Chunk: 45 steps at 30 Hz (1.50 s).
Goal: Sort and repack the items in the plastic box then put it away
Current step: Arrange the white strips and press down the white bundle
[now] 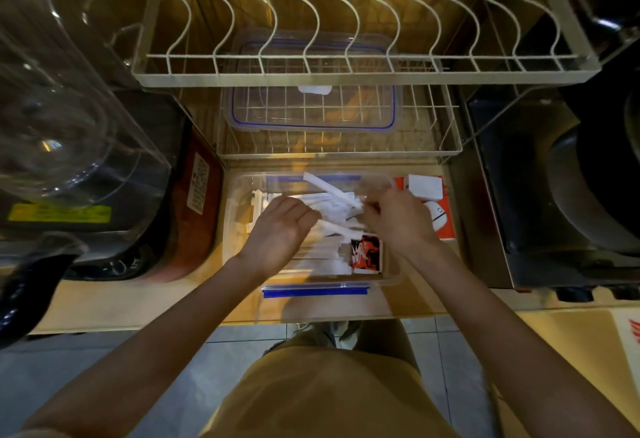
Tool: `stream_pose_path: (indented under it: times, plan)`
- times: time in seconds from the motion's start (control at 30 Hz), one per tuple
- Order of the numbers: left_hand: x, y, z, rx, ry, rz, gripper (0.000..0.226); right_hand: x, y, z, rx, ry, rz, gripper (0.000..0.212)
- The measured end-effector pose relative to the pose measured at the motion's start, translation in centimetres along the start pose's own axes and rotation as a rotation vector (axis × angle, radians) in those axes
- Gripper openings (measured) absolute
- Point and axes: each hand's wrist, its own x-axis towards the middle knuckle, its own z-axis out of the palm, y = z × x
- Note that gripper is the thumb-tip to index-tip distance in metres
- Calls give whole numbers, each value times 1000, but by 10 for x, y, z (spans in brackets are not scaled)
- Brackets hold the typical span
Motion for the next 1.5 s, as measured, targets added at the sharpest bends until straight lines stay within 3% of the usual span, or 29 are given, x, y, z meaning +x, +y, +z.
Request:
stream_pose_path:
  times: [0.07,0.17,0.37,0.5,0.6,0.73,0.83,0.93,1.03,1.17,1.3,1.5]
  plan:
    - [-3,8,-7,-42,-17,-166,17,0,-1,-3,1,43,-28,24]
    - [-7,18,-11,-85,-289,-352,16,4,-2,-2,-14,130,-108,22]
    - [-13,13,3,-299,-484,-473,19,3,-16,15,-100,99,-327,23]
    - [-15,7,-15,-462,-535,-552,31,2,-24,27,-103,-21,-335,25]
    - [-18,-3,-37,-452,-621,-597,30,4,-22,36,-254,-56,-334,18]
    - [-15,-13,-65,-488,-535,-733,23,4,-24,53,-365,-150,-415,24]
    - [-6,-17,-64,-481,-387,-814,22,4,-30,65,-381,-185,-480,13]
    - [2,-14,-40,-480,-270,-890,25,8,-29,76,-330,-146,-468,25]
    - [6,-9,-9,-452,-312,-989,36,3,-32,75,-220,-182,-433,10]
    - [6,-10,19,-338,-345,-1075,38,0,-33,70,-146,-176,-391,34]
    - [8,-9,28,-211,-401,-1054,36,3,-36,71,-126,-251,-380,52]
    - [21,-16,26,-143,-464,-1071,46,8,-34,84,-165,-261,-370,46]
